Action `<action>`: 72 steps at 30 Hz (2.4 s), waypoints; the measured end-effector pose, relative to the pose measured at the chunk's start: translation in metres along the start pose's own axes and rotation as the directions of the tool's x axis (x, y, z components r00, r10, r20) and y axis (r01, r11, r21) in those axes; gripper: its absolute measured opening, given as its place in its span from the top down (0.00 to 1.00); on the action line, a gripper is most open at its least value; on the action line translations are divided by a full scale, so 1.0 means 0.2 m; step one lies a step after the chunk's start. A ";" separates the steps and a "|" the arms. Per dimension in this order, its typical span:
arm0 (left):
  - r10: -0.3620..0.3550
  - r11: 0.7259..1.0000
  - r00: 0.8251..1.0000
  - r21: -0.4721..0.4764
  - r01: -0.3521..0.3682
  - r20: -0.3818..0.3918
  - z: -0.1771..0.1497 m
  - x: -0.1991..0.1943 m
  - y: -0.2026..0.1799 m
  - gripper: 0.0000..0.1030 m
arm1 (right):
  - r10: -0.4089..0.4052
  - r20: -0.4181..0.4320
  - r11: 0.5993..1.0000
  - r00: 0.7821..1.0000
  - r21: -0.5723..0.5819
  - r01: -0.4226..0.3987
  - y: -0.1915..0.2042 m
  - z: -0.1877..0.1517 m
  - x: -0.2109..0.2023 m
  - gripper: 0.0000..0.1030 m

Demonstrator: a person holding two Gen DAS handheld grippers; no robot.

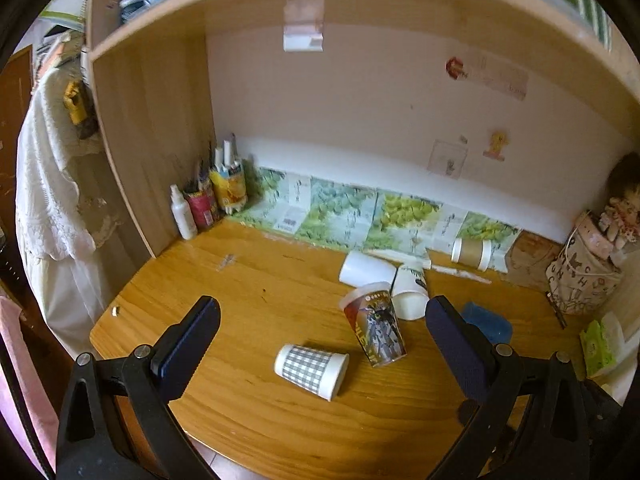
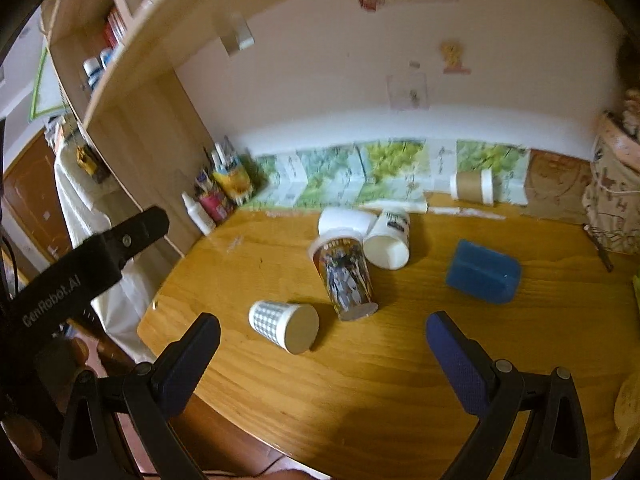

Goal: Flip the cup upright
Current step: 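Move the left gripper down to the lying brown printed plastic cup, then close the left gripper around the printed cup's body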

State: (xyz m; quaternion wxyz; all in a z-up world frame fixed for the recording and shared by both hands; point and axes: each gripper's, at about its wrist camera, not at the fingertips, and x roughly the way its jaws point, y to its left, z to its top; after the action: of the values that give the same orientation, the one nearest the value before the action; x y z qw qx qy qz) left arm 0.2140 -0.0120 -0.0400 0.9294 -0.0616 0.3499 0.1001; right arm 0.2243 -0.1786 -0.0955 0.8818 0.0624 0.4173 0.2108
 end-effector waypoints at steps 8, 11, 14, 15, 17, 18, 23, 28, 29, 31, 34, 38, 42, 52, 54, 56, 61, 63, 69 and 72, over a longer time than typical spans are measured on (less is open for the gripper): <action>0.034 0.999 0.990 -0.012 -0.036 -0.138 0.03 0.24 -0.14 0.01 | 0.020 -0.170 1.000 0.985 0.003 -0.020 -0.17 0.07 0.21 0.00; 0.041 0.999 0.980 -0.015 -0.044 -0.196 0.02 0.33 -0.18 0.01 | 0.030 -0.233 0.999 0.972 0.031 -0.023 -0.24 0.08 0.29 0.00; 0.043 0.998 0.962 -0.023 -0.051 -0.270 0.02 0.44 -0.22 0.01 | 0.041 -0.285 0.998 0.958 0.061 -0.024 -0.32 0.09 0.36 0.00; 0.042 0.998 0.955 -0.023 -0.051 -0.294 0.02 0.47 -0.23 0.01 | 0.045 -0.298 0.997 0.953 0.069 -0.025 -0.34 0.10 0.38 0.00; 0.038 0.998 0.939 -0.025 -0.049 -0.341 0.02 0.54 -0.26 0.01 | 0.054 -0.332 0.996 0.942 0.086 -0.027 -0.38 0.11 0.43 0.00; 0.037 0.998 0.932 -0.026 -0.050 -0.361 0.01 0.57 -0.27 0.01 | 0.059 -0.346 0.995 0.936 0.094 -0.028 -0.41 0.11 0.45 0.00; 0.028 0.997 0.889 -0.050 -0.056 -0.456 0.00 0.75 -0.32 0.01 | 0.093 -0.418 0.990 0.904 0.135 -0.039 -0.50 0.12 0.57 0.00; 0.042 0.995 0.834 -0.057 -0.088 -0.550 -0.03 0.94 -0.34 0.01 | 0.117 -0.473 0.987 0.873 0.156 -0.048 -0.55 0.13 0.69 0.00; 0.042 0.994 0.824 -0.063 -0.094 -0.564 -0.04 0.97 -0.34 0.01 | 0.120 -0.484 0.987 0.867 0.156 -0.050 -0.56 0.13 0.71 0.00; 0.051 0.992 0.805 -0.064 -0.109 -0.591 -0.06 1.03 -0.34 0.01 | 0.125 -0.500 0.987 0.857 0.152 -0.055 -0.57 0.13 0.74 0.00; 0.058 0.990 0.776 -0.063 -0.126 -0.628 -0.09 1.11 -0.33 0.01 | 0.134 -0.524 0.986 0.841 0.157 -0.059 -0.58 0.13 0.79 0.00; 0.038 0.986 0.741 -0.094 -0.137 -0.671 -0.12 1.21 -0.31 0.01 | 0.141 -0.546 0.983 0.826 0.174 -0.052 -0.62 0.12 0.83 0.00; 0.028 0.983 0.708 -0.109 -0.148 -0.706 -0.15 1.28 -0.30 0.01 | 0.140 -0.561 0.980 0.816 0.198 -0.032 -0.66 0.12 0.86 0.00; -0.040 0.983 0.654 -0.148 -0.111 -0.756 -0.19 1.39 -0.28 0.05 | 0.139 -0.587 0.973 0.798 0.231 0.000 -0.69 0.13 0.89 0.00; -0.057 0.980 0.643 -0.165 -0.109 -0.764 -0.20 1.40 -0.27 0.07 | 0.139 -0.588 0.972 0.797 0.235 0.005 -0.69 0.13 0.90 0.00; -0.072 0.978 0.637 -0.179 -0.105 -0.767 -0.21 1.41 -0.26 0.08 | 0.136 -0.588 0.971 0.798 0.239 0.010 -0.68 0.13 0.90 0.00; -0.079 0.980 0.628 -0.177 -0.095 -0.774 -0.22 1.45 -0.26 0.21 | 0.136 -0.586 0.968 0.798 0.249 0.018 -0.69 0.12 0.89 0.00; -0.088 0.978 0.623 -0.186 -0.093 -0.777 -0.22 1.46 -0.27 0.25 | 0.138 -0.587 0.968 0.798 0.252 0.018 -0.70 0.13 0.89 0.00; -0.120 0.976 0.589 -0.203 -0.077 -0.799 -0.23 1.51 -0.27 0.30 | 0.136 -0.582 0.968 0.801 0.252 0.019 -0.70 0.13 0.87 0.00; -0.149 0.971 0.582 -0.230 -0.069 -0.800 -0.23 1.52 -0.25 0.31 | 0.142 -0.587 0.967 0.797 0.255 0.016 -0.70 0.13 0.87 0.00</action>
State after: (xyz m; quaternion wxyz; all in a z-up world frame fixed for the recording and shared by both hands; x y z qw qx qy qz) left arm 0.4197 -0.0248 -0.2732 0.6542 -0.2184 0.7196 0.0806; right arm 0.3874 -0.2302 -0.2419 0.6814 0.1154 0.6958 0.1956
